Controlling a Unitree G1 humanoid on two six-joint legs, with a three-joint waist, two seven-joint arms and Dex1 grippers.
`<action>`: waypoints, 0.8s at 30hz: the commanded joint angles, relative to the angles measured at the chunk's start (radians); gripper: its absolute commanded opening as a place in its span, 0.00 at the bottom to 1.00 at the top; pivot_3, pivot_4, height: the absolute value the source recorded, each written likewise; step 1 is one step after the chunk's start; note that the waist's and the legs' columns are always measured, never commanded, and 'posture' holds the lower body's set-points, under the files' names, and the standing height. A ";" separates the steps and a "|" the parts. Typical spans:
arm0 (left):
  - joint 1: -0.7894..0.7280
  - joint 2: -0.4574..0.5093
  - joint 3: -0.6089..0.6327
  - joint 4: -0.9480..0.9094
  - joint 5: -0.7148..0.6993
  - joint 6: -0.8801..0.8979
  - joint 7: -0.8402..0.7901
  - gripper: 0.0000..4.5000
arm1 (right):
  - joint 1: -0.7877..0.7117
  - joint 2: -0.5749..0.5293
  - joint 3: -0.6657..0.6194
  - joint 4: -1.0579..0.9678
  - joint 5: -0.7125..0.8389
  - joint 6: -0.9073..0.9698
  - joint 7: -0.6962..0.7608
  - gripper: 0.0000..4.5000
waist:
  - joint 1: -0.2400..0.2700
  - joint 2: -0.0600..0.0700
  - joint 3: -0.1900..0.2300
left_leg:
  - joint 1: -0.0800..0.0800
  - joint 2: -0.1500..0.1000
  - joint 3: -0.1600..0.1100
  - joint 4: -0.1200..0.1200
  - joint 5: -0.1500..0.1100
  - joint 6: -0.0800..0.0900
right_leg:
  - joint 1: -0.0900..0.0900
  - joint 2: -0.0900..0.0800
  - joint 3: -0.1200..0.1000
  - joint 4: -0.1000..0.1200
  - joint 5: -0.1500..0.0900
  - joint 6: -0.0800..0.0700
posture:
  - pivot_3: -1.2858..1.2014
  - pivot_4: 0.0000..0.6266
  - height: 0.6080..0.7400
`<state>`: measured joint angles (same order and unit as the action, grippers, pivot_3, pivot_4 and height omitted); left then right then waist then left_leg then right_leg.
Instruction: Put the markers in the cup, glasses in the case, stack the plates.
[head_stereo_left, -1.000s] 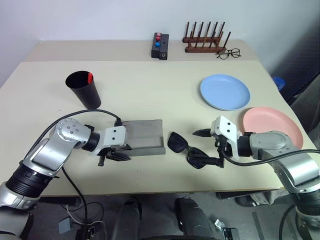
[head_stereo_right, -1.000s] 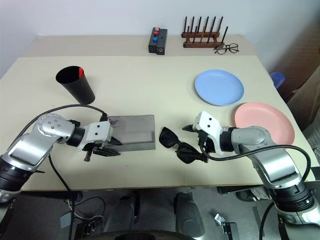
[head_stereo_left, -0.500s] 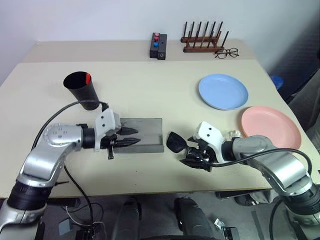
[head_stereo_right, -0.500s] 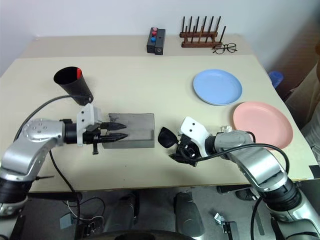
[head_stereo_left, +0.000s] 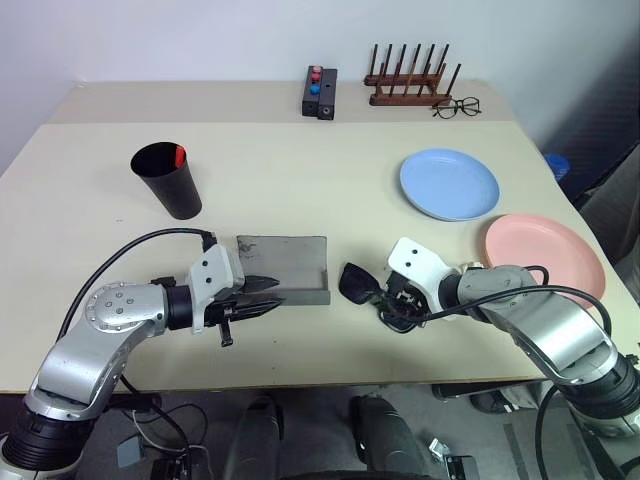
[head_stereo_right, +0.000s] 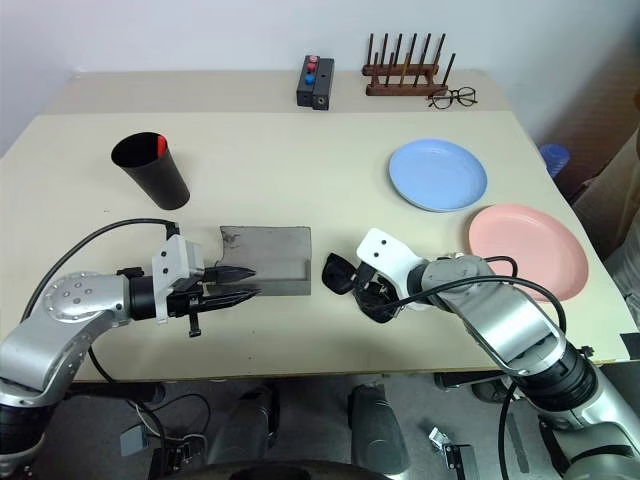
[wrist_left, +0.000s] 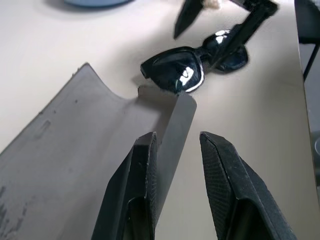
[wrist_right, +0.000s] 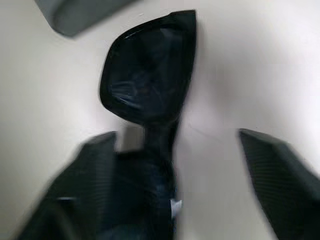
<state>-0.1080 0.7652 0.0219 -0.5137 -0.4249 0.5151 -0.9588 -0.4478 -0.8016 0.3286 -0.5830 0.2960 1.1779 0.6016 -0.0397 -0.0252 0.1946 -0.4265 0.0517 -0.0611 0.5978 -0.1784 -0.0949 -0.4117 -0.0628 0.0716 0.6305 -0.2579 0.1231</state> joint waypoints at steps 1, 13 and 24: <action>0.002 -0.002 0.003 -0.031 -0.017 -0.004 0.010 0.31 | -0.011 -0.008 -0.006 -0.014 -0.015 -0.018 -0.003 0.35 | -0.001 0.000 0.000 | 0.000 0.000 0.000 0.000 0.000 0.000 | 0.000 0.000 0.000 0.000 0.000 0.000 | 0.52 0.24 0.99; -0.004 0.006 0.036 -0.015 -0.059 0.015 0.030 0.31 | -0.016 -0.014 0.021 -0.004 -0.047 -0.065 0.001 0.01 | -0.003 -0.001 -0.001 | 0.000 0.000 0.000 0.000 0.000 0.000 | 0.000 0.000 0.000 0.000 0.000 0.000 | 0.52 0.24 0.99; 0.084 0.043 0.284 0.093 -0.042 -0.055 0.063 0.31 | -0.169 0.034 -0.044 -0.044 0.027 -0.099 0.102 0.01 | -0.006 0.000 0.000 | 0.000 0.000 0.000 -0.001 0.000 0.000 | -0.001 0.000 0.000 0.000 0.000 0.000 | 0.52 0.24 0.99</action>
<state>-0.0415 0.7922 0.2526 -0.4254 -0.4664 0.4902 -0.8863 -0.5816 -0.7914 0.3092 -0.5893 0.3002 1.0999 0.6920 -0.0453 -0.0253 0.1944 -0.4268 0.0520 -0.0608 0.5970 -0.1786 -0.0947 -0.4131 -0.0627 0.0715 0.6303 -0.2577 0.1227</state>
